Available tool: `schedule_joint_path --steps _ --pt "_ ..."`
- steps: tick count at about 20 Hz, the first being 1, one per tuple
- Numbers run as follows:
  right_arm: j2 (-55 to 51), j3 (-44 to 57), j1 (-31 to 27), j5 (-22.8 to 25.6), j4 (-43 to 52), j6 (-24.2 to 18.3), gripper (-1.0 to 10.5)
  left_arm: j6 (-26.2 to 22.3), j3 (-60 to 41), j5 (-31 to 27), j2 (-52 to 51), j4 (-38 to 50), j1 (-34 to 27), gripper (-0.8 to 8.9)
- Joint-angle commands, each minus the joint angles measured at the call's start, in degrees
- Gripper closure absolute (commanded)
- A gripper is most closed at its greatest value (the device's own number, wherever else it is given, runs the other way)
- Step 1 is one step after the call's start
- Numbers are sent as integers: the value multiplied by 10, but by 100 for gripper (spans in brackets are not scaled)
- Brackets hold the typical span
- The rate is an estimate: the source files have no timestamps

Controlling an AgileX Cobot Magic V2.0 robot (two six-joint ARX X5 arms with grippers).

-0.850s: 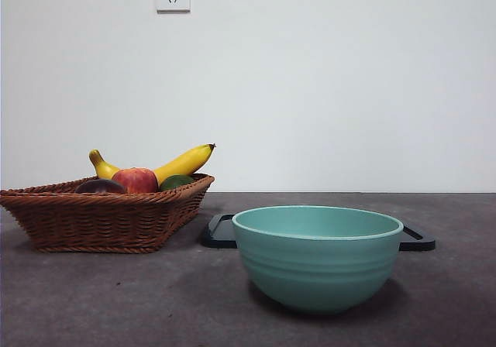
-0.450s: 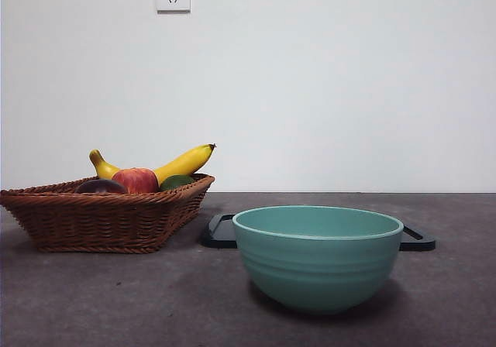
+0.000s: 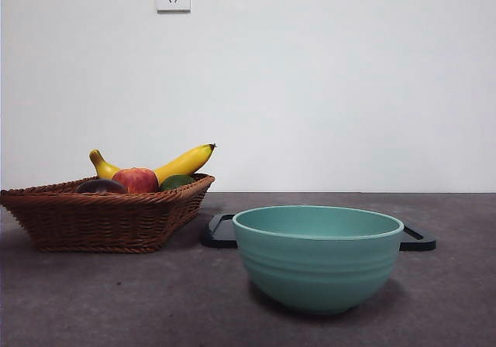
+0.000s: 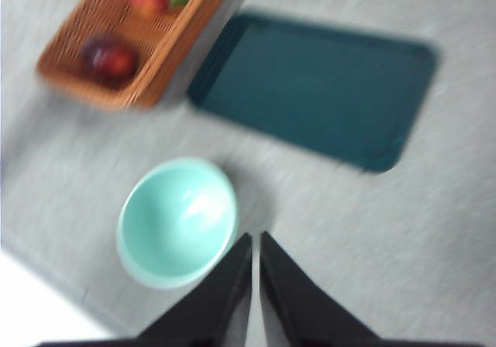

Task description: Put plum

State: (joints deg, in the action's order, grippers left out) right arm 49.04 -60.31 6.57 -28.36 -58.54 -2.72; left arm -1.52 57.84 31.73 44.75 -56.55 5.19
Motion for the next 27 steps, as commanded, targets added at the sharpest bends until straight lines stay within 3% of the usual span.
schedule_joint_path --steps 1,9,10,13,15,23,27 --pt "7 -15 26 -2 -15 -25 941 -39 19 4 5 -14 13 805" --pt "7 -15 60 -2 -19 -29 938 -43 19 4 4 -21 19 778" --pt "7 -15 60 -2 -19 -28 904 -42 19 4 4 -21 19 720" --pt "7 -15 60 -2 -18 -25 640 -42 19 3 4 -21 19 444" --pt "7 -15 60 -2 -17 -24 560 -42 19 3 4 -21 19 343" --pt "7 -15 60 -2 -17 -22 559 -42 19 2 6 -16 19 345" --pt "7 -15 60 -2 -15 -22 559 -33 19 -15 21 31 20 345"
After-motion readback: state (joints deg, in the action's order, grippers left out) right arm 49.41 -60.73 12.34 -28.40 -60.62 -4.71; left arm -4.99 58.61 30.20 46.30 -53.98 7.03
